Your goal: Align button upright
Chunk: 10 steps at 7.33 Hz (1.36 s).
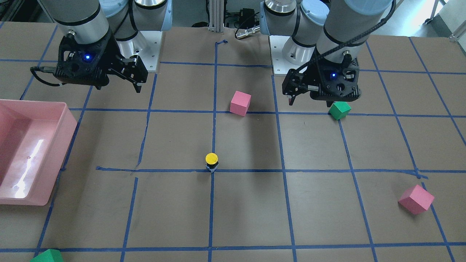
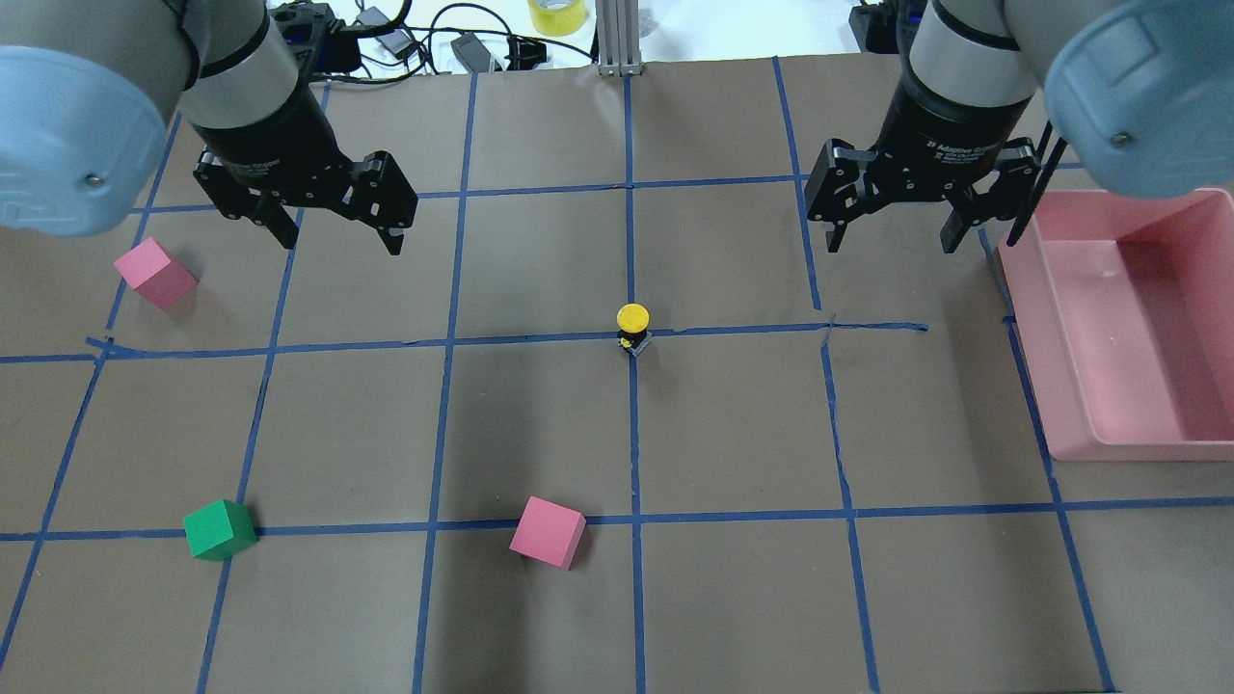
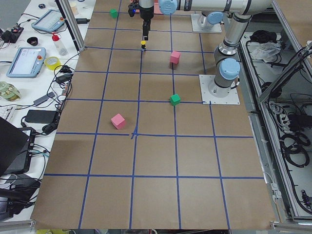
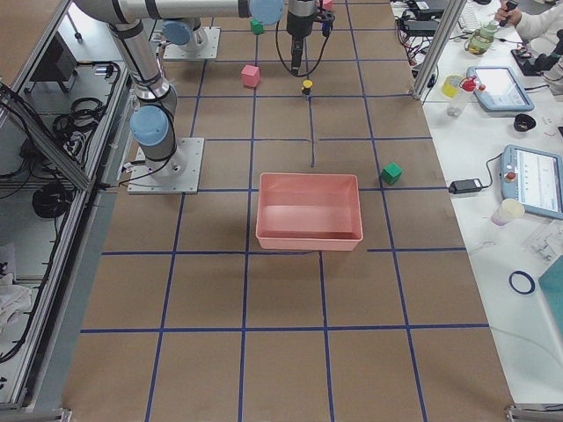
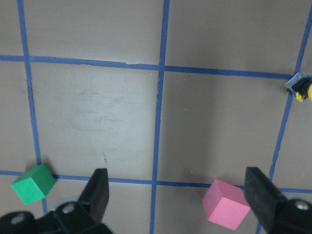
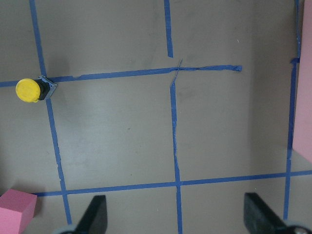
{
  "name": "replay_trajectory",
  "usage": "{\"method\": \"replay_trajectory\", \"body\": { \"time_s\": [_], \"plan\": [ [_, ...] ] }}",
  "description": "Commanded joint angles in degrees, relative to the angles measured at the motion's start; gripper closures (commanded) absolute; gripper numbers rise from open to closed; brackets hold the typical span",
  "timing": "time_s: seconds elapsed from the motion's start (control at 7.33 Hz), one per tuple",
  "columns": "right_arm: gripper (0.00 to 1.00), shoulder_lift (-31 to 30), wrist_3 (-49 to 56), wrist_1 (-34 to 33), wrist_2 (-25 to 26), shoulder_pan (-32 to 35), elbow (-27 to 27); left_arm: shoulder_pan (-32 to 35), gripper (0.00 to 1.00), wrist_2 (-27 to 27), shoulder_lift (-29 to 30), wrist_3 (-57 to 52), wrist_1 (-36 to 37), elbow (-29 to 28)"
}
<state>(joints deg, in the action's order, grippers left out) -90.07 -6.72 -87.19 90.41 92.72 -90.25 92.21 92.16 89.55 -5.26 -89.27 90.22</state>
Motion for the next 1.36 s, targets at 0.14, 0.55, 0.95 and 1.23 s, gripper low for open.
{"method": "replay_trajectory", "body": {
  "time_s": [0.14, 0.55, 0.95, 1.23],
  "plan": [
    [0.00, -0.01, 0.03, 0.00, 0.03, 0.00, -0.01, 0.25, 0.00, -0.23, -4.21, -0.19, 1.98, 3.72],
    [0.00, 0.07, -1.37, -0.35, -0.15, -0.09, -0.01, 0.07, 0.00, -0.32, -2.73, 6.30, 10.60, 3.04],
    [0.00, 0.07, -1.46, -0.26, -0.06, -0.09, -0.01, 0.16, 0.00, -0.49, -2.45, 6.32, 9.56, 2.59],
    [0.00, -0.01, -1.37, -0.44, -0.15, -0.09, -0.01, 0.16, 0.00, -0.58, -2.63, 6.32, 9.56, 2.85]
  ]
}}
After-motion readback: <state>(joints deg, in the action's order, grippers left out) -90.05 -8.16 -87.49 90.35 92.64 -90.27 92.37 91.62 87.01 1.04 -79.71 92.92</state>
